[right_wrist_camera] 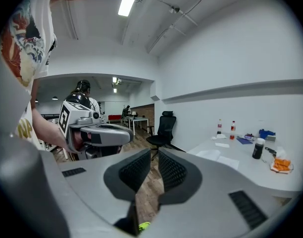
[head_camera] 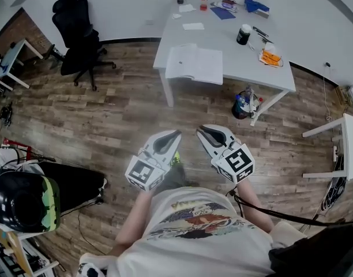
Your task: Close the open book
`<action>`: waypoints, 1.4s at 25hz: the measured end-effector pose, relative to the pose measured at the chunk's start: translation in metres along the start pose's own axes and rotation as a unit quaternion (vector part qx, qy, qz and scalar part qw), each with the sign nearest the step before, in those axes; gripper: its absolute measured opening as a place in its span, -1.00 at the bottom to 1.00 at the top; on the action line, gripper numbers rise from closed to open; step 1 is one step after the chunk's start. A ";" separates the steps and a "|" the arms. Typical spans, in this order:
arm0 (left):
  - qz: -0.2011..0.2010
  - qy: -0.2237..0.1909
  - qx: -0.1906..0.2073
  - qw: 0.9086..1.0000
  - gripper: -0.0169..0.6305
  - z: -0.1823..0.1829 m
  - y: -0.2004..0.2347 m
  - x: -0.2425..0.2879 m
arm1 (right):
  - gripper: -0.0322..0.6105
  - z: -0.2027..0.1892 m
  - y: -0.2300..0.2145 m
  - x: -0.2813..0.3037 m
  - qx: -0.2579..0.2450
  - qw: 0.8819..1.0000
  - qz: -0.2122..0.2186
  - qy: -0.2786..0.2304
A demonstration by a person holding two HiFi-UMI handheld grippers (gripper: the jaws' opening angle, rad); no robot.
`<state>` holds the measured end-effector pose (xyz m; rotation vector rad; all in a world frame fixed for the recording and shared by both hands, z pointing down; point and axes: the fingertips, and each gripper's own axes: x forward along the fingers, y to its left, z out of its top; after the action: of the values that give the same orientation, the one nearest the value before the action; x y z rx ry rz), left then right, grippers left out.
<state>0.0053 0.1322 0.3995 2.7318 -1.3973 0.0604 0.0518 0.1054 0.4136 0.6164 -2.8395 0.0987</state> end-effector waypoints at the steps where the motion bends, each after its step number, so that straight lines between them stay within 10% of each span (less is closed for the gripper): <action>1: -0.002 -0.001 0.001 1.000 -0.91 0.002 0.009 0.005 | -0.80 0.003 -0.007 0.007 0.000 1.000 -0.002 0.001; 22: -0.084 0.014 -0.004 0.996 -0.91 0.011 0.182 0.104 | -0.80 0.041 -0.129 0.163 0.009 0.998 -0.063 0.017; 35: -0.067 0.011 -0.032 0.997 -0.91 -0.004 0.249 0.109 | -0.64 0.029 -0.143 0.223 -0.004 0.996 -0.057 0.066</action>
<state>-0.1324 -0.1008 0.4223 2.7541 -1.1868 0.0378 -0.0919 -0.1171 0.4419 0.7388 -2.6712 0.1040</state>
